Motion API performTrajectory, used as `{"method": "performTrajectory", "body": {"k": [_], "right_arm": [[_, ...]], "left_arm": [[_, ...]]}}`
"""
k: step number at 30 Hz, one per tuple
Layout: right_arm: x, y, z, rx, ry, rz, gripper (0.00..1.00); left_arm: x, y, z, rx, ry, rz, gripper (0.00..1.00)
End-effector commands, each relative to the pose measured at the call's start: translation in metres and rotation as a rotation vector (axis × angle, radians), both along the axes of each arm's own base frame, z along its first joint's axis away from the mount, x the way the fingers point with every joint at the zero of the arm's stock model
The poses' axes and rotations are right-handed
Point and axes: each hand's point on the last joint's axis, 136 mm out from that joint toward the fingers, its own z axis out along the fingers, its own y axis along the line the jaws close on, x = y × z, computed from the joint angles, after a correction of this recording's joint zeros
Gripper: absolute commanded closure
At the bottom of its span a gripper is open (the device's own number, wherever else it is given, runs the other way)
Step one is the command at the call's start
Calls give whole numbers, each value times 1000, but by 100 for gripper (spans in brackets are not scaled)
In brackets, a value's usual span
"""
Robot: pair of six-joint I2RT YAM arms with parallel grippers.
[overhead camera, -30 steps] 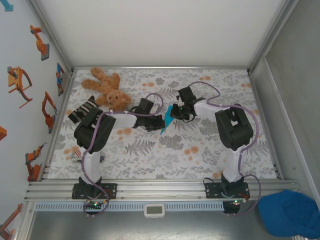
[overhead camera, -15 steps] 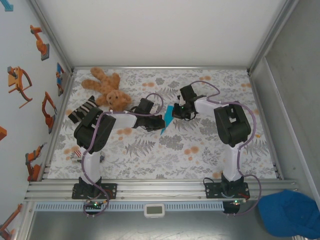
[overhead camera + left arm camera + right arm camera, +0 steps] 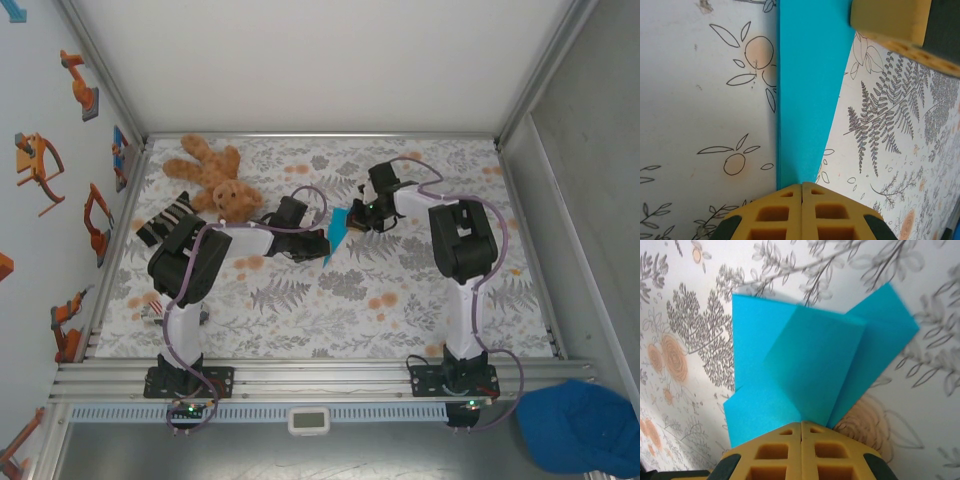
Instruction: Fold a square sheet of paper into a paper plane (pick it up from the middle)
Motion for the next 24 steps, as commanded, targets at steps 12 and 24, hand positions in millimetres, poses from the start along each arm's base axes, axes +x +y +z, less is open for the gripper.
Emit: {"method": "performTrajectory", "body": {"k": [12,24], "right_arm": [[59,-50,-15,-88,-62,-113,100],[97,-74,19,-21,-133,-190,100]], "left_arm": [[-44,35,-51,180,176,-25,100],[-41,32,-47,181,161,-26,100]]}}
